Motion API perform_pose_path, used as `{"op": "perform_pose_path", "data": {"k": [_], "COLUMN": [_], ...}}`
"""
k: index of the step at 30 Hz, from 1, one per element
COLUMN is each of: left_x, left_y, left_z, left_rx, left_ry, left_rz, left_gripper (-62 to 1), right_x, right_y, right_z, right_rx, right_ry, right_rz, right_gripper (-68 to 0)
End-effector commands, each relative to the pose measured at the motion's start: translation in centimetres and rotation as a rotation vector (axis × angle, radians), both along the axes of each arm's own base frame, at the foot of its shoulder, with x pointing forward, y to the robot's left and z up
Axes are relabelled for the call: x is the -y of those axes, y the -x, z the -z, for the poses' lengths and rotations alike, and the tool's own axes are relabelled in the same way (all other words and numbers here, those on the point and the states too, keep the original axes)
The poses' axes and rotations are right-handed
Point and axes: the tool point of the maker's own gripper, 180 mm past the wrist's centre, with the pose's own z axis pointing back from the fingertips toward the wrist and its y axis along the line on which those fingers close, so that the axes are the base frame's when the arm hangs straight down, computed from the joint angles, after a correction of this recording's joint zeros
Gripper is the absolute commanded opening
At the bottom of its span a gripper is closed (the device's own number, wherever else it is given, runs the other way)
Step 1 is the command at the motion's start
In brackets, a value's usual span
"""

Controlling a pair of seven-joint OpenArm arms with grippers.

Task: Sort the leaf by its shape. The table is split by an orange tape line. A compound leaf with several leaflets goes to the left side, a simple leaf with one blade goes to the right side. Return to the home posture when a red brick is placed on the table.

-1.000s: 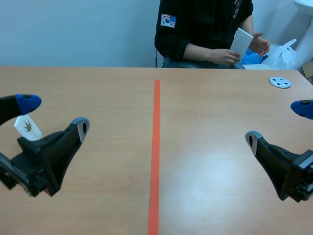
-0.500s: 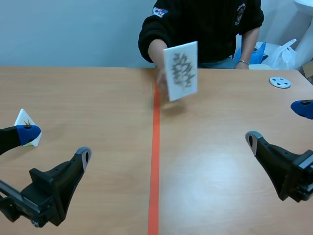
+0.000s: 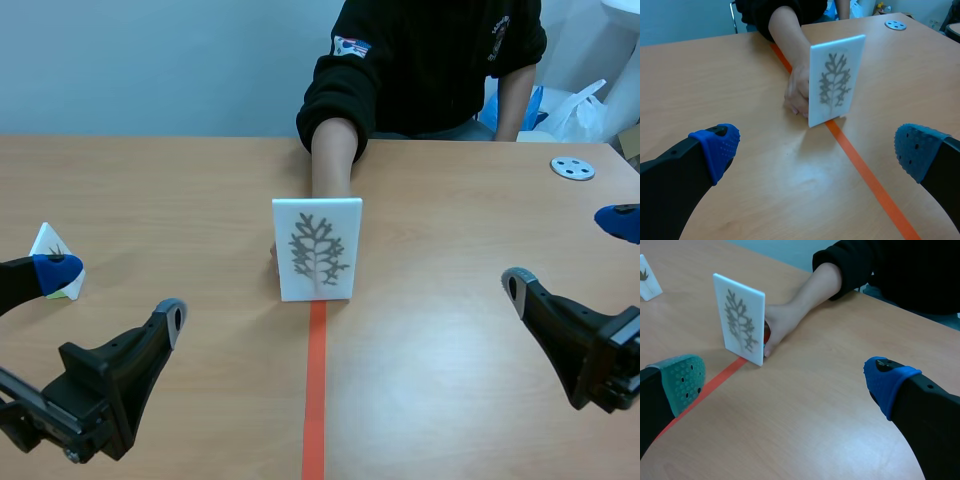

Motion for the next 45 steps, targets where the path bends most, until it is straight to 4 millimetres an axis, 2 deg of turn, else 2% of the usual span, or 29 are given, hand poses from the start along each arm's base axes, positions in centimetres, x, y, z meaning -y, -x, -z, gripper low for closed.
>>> {"op": "perform_pose_path", "data": {"k": [1,13,21,28,32,36,45], "left_x": [0.0,0.2,0.2,0.2,0.2,0.2,0.2], "left_y": [-0.3,-0.2,-0.2,-0.2,-0.2,-0.2,-0.2], "left_z": [-0.7,-0.7,-0.7,-0.7,-0.7,-0.7,-0.6], "left_rx": [0.026,0.024,0.024,0.024,0.024,0.024,0.028], "left_ry": [0.01,0.014,0.013,0.013,0.013,0.012,-0.003], "left_rz": [0.002,0.01,0.01,0.01,0.01,0.01,0.017], "left_gripper": [1.4,1.4,1.4,1.4,1.4,1.4,1.4], "right_x": [0.0,0.3,-0.1,-1.2,-2.8,-5.4,-10.4], "right_y": [-0.3,-0.8,-2.5,-5.2,-6.9,-8.2,-11.5], "right_z": [-0.8,-0.1,2.4,5.0,6.5,8.1,9.8], "right_rx": [0.029,0.012,-0.024,-0.045,-0.055,-0.071,-0.052], "right_ry": [-0.02,-0.012,-0.063,-0.084,-0.111,-0.107,-0.06], "right_rz": [0.001,0.007,-0.025,-0.042,-0.058,-0.103,-0.121], "right_gripper": [0.4,0.4,0.4,0.4,0.4,0.4,0.4]}}
